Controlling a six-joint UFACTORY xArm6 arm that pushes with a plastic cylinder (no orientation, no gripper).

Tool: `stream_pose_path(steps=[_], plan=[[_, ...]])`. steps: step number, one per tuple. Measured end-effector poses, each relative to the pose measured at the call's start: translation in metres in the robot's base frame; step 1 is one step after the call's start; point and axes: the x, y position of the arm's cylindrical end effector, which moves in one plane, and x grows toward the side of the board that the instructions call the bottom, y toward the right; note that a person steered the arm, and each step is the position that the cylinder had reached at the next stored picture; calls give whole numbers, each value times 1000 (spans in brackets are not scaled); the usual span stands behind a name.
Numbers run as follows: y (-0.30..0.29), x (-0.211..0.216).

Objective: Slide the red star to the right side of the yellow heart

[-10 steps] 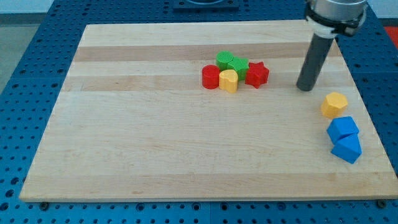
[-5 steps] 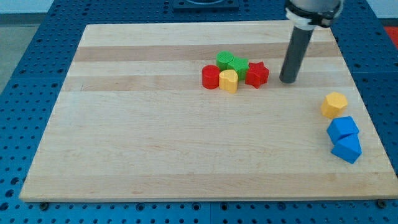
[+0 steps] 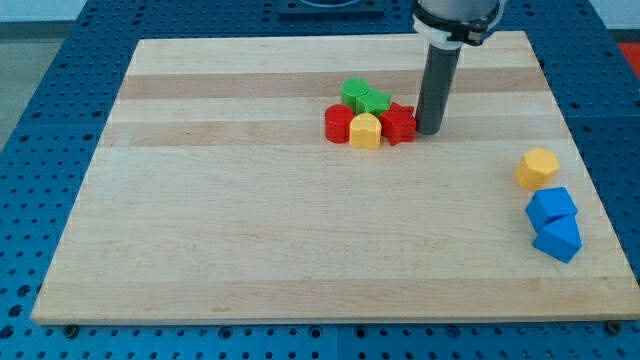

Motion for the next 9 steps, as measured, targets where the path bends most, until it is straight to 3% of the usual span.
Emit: stream_pose_path(steps=[2,4,5,6,7,9], plan=[[-33,60],[-162,74],[-230,49],[-252,-6],[-231,-54],[-112,-119]])
